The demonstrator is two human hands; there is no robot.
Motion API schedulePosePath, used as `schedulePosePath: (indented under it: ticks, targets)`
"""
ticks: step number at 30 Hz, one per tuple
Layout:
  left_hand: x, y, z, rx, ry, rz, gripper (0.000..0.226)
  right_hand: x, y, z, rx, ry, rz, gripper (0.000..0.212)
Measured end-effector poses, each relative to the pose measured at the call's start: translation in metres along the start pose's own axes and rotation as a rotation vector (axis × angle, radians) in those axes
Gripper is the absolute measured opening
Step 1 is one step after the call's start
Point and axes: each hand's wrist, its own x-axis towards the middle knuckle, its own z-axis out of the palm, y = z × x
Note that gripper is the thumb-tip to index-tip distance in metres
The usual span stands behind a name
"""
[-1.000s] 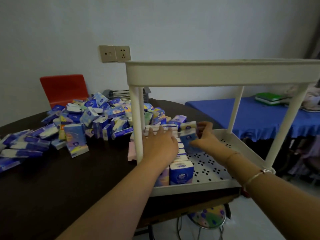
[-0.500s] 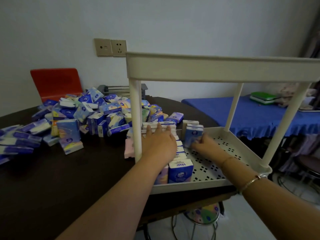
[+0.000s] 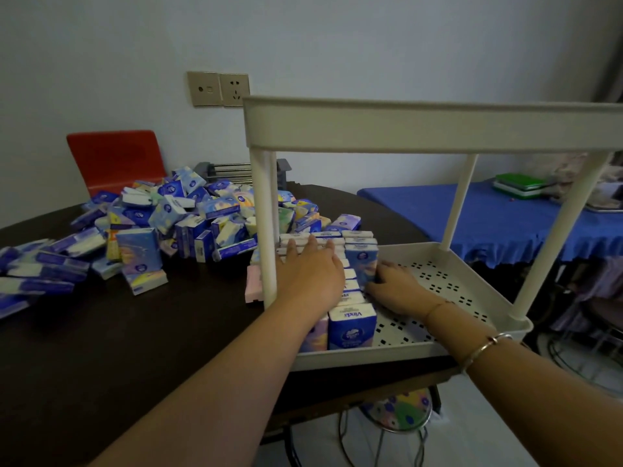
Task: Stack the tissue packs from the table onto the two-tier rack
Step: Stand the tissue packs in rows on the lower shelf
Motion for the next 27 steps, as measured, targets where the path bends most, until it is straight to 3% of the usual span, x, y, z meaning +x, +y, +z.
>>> schedulePosePath:
  ticks: [3,6,9,14,19,23,27]
  targets:
    - [0.0,0.001,0.001,-0.022,0.035,-0.006,0.048,-0.015,-0.007,-0.017,0.073,-0.052,0.054,0.03]
    - [-0.001,0.002,0.002,-0.01,0.178,0.033,0.04,-0.04,-0.012,-0.039,0.064,-0.006,0.049,0.038]
    - [-0.006,0.009,-0.004,-0.194,0.287,0.078,0.033,-0.078,-0.018,-0.06,0.075,0.066,-0.026,0.045]
    - [-0.046,0.023,-0.02,-0.5,0.331,0.235,0.029,-0.137,-0.033,-0.074,0.149,0.226,-0.198,0.037]
    - [-0.102,-0.005,-0.027,-0.534,0.33,0.345,0.025,-0.18,-0.061,-0.074,0.298,0.306,-0.327,0.02]
    - [-0.124,-0.046,-0.038,-0.617,0.348,0.338,0.03,-0.198,-0.096,-0.068,0.386,0.254,-0.414,0.019]
    - [-0.134,-0.098,-0.047,-0.539,0.429,0.254,0.032,-0.199,-0.136,-0.049,0.434,0.167,-0.495,0.019]
